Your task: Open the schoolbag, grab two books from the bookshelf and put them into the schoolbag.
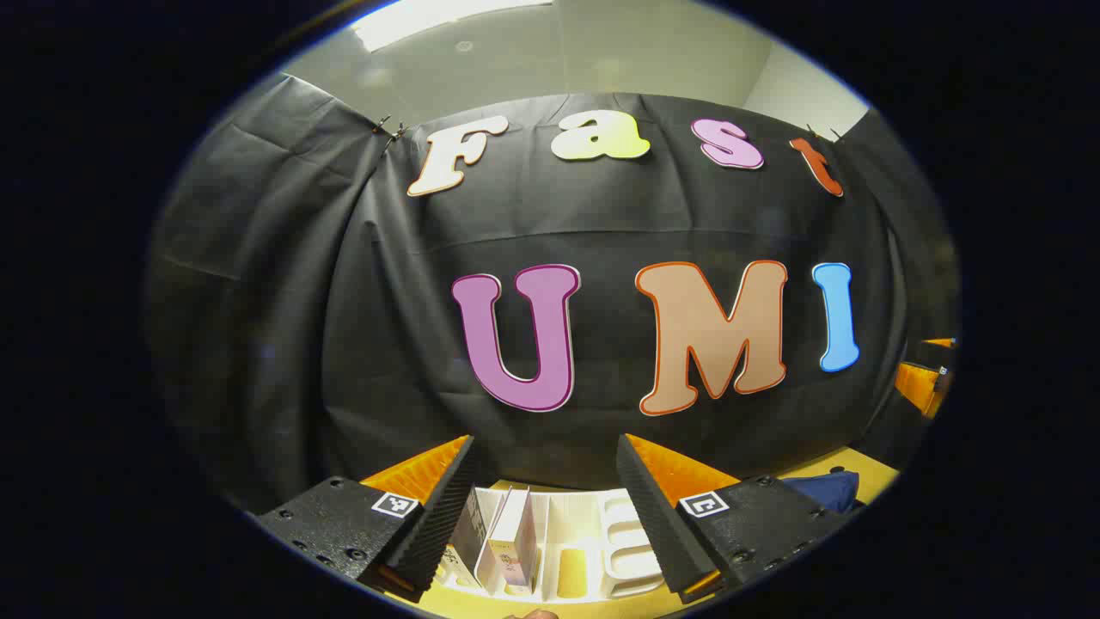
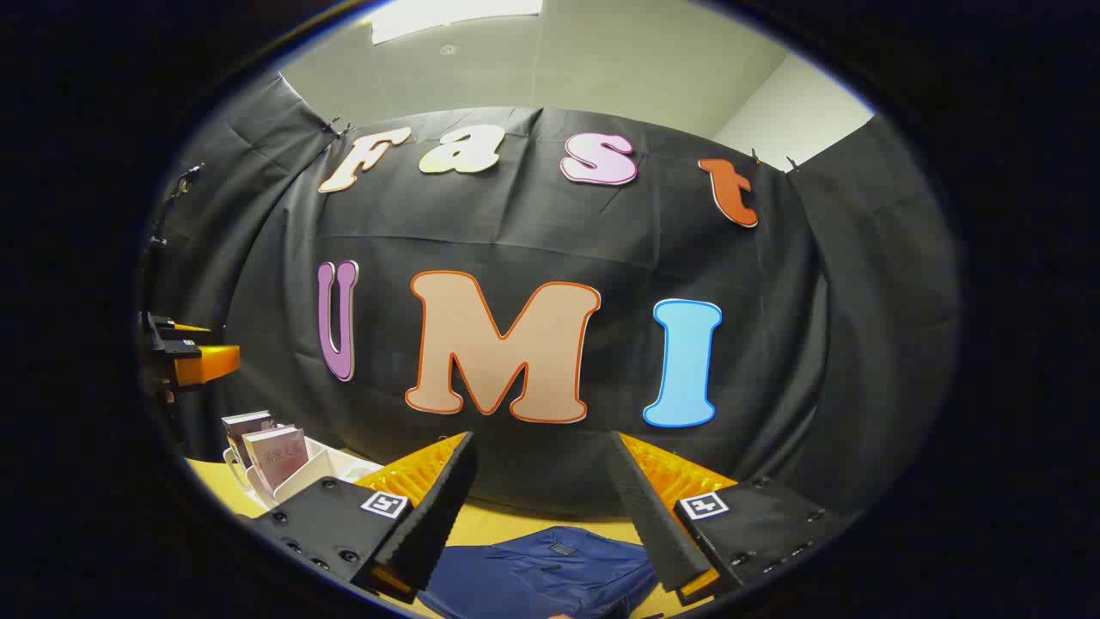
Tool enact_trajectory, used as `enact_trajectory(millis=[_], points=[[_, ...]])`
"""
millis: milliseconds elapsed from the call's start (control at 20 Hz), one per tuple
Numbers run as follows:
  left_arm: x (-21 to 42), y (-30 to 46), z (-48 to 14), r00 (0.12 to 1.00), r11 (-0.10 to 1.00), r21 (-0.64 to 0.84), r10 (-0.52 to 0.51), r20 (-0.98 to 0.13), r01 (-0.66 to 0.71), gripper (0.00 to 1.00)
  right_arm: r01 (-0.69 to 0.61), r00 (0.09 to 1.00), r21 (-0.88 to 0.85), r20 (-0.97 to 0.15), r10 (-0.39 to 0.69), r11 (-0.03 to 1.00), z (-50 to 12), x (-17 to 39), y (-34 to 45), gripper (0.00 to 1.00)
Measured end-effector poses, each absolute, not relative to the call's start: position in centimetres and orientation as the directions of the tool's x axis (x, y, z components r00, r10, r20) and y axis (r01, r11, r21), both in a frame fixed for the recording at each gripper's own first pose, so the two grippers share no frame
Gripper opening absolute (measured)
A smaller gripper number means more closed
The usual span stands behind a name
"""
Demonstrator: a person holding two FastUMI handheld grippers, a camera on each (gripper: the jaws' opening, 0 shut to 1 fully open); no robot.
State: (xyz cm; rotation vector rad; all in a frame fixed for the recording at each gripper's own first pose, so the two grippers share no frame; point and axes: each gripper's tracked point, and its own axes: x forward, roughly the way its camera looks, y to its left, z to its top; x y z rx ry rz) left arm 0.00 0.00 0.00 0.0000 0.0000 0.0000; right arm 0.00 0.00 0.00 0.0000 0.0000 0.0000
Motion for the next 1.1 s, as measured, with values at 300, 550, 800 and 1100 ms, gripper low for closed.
enact_trajectory(millis=[300,550,800,1100], points=[[-0.2,0.6,0.0,1.000,1.000,0.013,0.011,-0.005,-0.011,0.93,-0.002,1.000,-0.008,0.009,0.002,1.000,0.4,-0.2,0.5,0.98],[-0.2,0.8,-0.6,1.000,1.000,0.001,0.018,-0.019,-0.018,0.94,0.003,1.000,-0.009,0.002,-0.003,1.000,0.1,-0.1,0.5,0.98],[-0.2,1.4,-1.2,0.999,0.999,-0.005,0.032,-0.032,-0.032,0.93,-0.002,1.000,-0.020,-0.025,0.001,1.000,-0.9,-0.1,0.7,0.98],[-0.3,2.1,-1.1,0.998,0.999,0.003,0.052,-0.029,-0.052,0.94,-0.037,0.998,-0.073,-0.045,0.034,0.997,-2.0,0.3,1.5,0.98]])
